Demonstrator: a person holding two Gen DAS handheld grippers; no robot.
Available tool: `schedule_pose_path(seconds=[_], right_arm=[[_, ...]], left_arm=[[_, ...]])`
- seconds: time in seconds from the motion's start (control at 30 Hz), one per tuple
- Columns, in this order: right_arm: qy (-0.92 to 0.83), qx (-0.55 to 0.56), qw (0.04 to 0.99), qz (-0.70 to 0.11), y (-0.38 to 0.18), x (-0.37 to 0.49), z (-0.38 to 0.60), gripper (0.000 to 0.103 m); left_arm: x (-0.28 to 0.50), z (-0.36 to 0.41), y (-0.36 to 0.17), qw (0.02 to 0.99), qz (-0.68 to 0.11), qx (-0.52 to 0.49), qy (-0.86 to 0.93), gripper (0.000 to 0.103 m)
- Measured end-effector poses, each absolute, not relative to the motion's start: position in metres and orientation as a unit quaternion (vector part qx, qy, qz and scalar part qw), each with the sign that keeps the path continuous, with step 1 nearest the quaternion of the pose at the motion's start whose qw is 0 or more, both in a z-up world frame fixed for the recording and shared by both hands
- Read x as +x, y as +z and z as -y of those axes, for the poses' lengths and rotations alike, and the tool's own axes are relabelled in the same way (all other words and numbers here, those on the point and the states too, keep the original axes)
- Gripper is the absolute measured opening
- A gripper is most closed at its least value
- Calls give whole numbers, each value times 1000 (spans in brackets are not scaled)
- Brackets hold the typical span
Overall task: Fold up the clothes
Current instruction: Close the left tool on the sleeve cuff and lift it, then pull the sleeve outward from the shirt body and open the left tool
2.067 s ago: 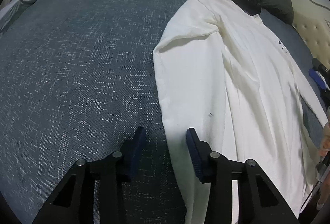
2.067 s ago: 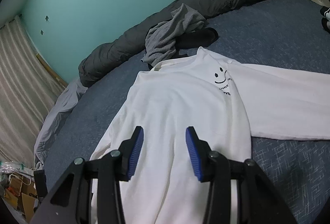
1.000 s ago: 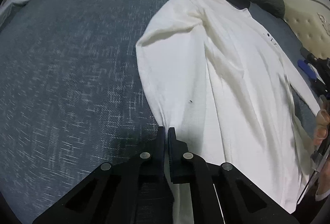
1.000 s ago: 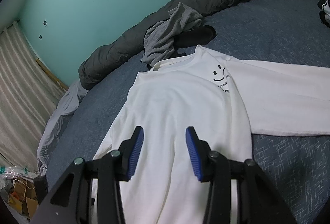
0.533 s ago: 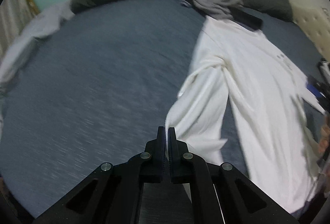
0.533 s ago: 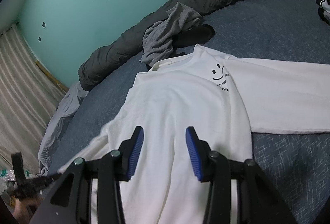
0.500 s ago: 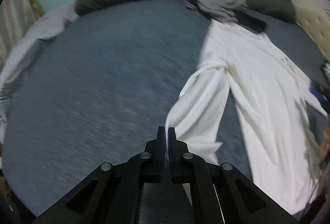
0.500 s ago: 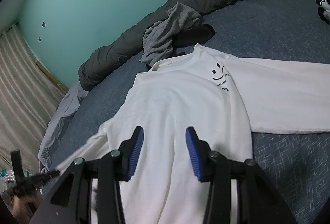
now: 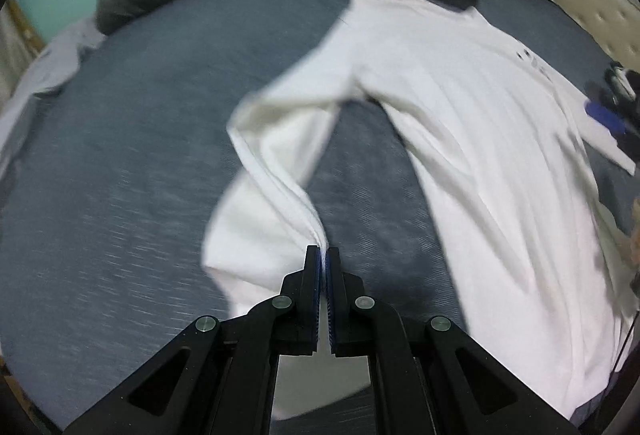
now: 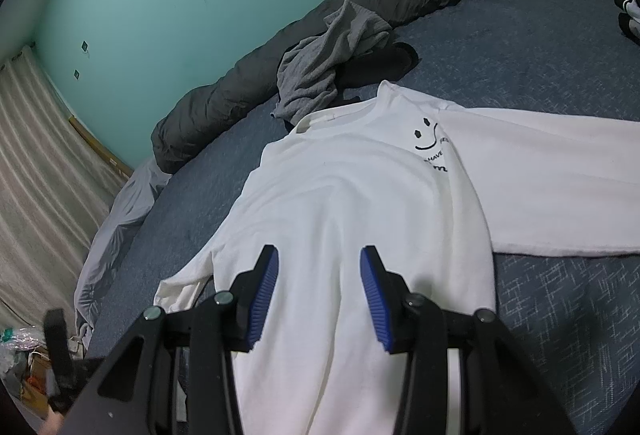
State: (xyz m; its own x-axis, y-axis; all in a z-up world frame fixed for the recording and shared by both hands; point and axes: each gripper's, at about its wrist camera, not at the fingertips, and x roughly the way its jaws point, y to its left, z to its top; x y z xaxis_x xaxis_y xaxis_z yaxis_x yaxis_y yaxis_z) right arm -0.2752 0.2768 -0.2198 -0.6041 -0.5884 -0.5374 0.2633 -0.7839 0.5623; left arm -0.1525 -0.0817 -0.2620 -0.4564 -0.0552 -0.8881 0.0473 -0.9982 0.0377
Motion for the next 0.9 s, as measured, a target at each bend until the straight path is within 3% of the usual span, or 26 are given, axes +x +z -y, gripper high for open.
schedule_pose_path(seconds=[0.2,0.37,0.53,0.9], right_arm=[[-867,373,247,220,-220,-276,-277,43],[-867,371,247,223,-219,-275,-279,43],[-865,373,246,228,-220,-276,-279,43],[-863,377,248,228,-222,-275,-275,43]], left_arm=[[-154,68,-273,-9,-8,530,-848,5],[-144,86,-249,-2,-48,507,-861,30],[-130,124,-236,43,-65,487,-870,30],[-116,159,-294,75,-113,542,-829,32]])
